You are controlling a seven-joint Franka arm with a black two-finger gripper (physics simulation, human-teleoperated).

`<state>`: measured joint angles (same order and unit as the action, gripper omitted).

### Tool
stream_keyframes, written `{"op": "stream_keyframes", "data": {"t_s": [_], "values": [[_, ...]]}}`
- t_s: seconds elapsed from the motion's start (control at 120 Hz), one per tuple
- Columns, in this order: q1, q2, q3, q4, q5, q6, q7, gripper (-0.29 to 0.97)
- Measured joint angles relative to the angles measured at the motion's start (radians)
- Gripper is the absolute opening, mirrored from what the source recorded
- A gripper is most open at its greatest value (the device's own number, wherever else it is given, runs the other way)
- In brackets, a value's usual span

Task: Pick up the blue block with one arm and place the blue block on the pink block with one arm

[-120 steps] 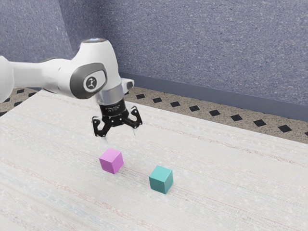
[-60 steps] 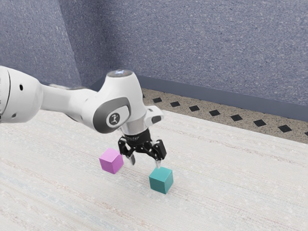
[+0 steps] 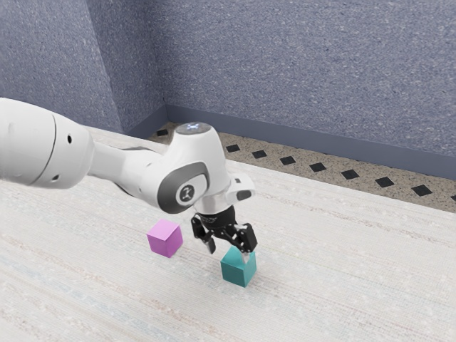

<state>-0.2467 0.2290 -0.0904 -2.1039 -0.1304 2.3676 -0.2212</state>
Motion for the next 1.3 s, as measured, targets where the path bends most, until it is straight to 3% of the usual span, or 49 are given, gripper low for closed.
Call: {"op": "stream_keyframes", "data": {"t_s": [0.417, 0.658, 1.3], "values": [[0.007, 0.070, -0.002, 0.041, 0.022, 0.010, 0.095, 0.68], [0.013, 0.088, -0.002, 0.046, -0.071, 0.011, 0.081, 0.68], [0.030, 0.152, -0.023, 0.074, -0.084, 0.011, 0.062, 0.68]]}}
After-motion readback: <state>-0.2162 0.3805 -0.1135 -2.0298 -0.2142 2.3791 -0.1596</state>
